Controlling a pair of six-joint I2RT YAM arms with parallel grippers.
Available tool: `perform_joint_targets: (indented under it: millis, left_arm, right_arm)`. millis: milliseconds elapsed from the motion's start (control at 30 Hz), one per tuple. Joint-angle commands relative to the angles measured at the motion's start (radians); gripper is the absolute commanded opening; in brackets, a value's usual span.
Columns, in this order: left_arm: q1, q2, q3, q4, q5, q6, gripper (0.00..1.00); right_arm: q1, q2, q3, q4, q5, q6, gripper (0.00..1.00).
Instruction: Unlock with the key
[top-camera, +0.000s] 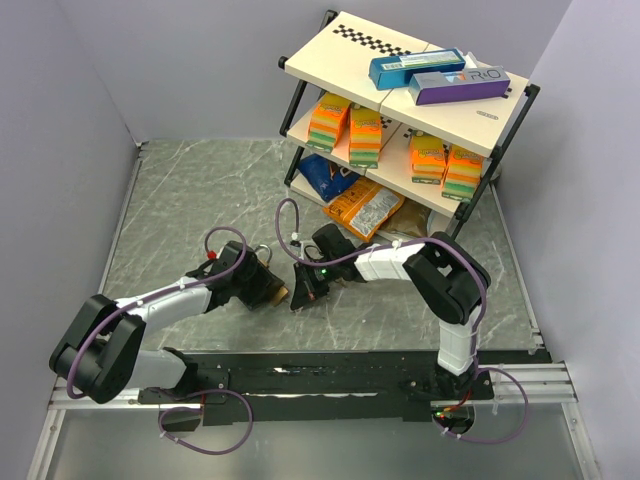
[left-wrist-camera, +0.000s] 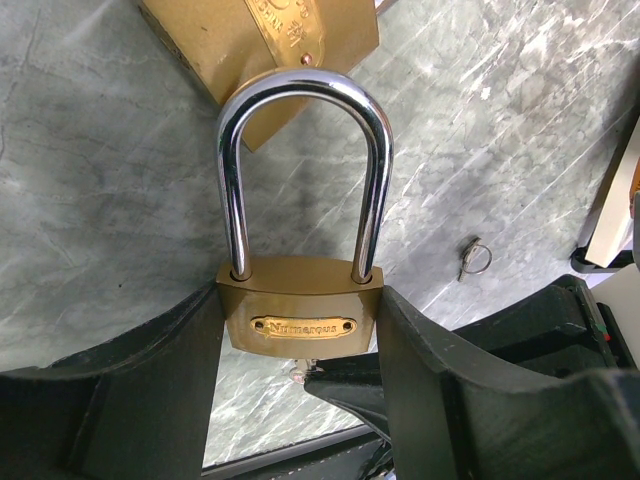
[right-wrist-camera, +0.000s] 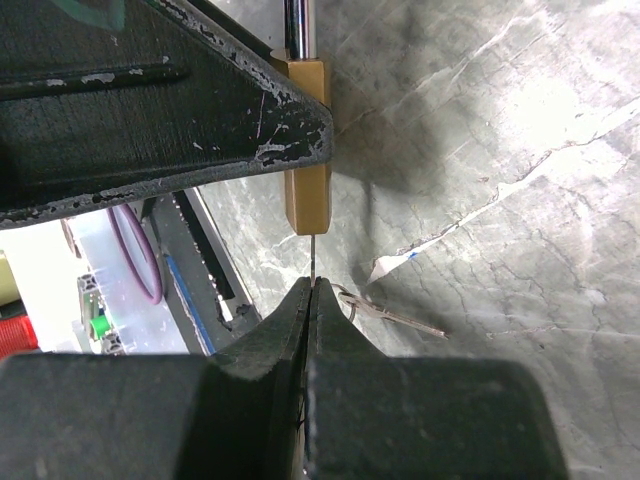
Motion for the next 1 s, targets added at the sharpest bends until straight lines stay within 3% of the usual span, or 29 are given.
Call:
perform_joint_targets:
  millis: [0, 967]
  left_arm:
    - [-0.009, 0.005, -0.01, 0.043, 0.042, -0.047, 0.01]
    - [-0.019, -0.024, -0.027, 0.089, 0.086, -0.099, 0.01]
  right_arm:
    - [-0.012, -0.064, -0.003, 0.067, 0.015, -0.014, 0.0]
    - [-0.021, -0.055, 0.004, 0.09, 0.045, -0.011, 0.0]
